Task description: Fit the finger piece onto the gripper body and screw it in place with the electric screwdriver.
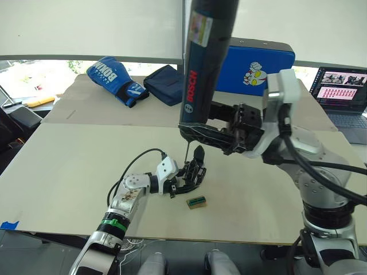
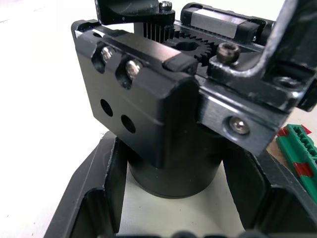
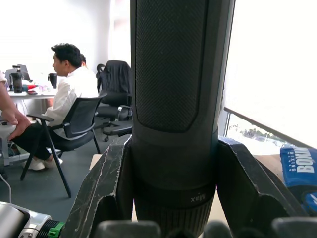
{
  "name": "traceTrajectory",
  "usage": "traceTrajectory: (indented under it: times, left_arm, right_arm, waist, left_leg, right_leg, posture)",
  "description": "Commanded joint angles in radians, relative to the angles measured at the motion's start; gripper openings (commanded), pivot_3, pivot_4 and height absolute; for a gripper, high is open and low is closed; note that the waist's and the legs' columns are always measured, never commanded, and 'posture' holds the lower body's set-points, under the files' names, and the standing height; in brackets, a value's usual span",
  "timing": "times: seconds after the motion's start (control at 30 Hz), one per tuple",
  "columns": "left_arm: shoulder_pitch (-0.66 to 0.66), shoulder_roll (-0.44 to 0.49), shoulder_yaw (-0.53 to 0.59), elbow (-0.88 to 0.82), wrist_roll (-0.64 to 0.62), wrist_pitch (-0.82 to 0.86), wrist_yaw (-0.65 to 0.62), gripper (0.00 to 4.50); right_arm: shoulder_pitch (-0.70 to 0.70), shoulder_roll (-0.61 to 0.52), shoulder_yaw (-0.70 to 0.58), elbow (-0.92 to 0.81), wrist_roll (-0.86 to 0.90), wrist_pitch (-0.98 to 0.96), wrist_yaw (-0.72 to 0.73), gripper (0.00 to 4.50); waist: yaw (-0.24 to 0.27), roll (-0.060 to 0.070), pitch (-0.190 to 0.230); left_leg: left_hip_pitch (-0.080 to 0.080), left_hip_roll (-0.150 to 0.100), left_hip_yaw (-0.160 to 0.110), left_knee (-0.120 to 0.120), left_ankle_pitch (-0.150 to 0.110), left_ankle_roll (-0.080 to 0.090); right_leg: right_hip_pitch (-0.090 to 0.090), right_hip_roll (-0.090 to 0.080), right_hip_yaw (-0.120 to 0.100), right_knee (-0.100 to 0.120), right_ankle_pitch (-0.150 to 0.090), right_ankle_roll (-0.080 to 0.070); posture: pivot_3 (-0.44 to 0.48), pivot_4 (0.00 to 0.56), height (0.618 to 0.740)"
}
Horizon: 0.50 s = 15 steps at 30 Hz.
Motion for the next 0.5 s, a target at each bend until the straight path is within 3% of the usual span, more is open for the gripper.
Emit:
traceTrajectory:
  times: [0.03,0.5]
  left_arm:
    - [0.025,-0.005,-0.04,-0.001,0.015,0.006,-0.007,2.31]
    - [0.024,0.001,-0.044,-0.004,0.019,0.009,-0.011,2.31]
  right_arm:
    - [-0.011,0.019,0.007,0.001,-0.036,-0.019,0.018,1.93]
    - [0.025,0.07,0.053,0.027,-0.153,-0.026,0.073,1.93]
  waist:
    - [0.0,0.0,0.0]
    - [-0.002,0.0,0.0]
  left_leg:
    - [0.0,0.0,0.0,0.0,0.0,0.0]
    - [0.0,0.0,0.0,0.0,0.0,0.0]
  right_leg:
    - [0.0,0.0,0.0,0.0,0.0,0.0]
    - [-0.001,0.0,0.0,0.0,0.0,0.0]
  posture:
    - [0.0,0.15,0.74]
    - [0.0,0.15,0.74]
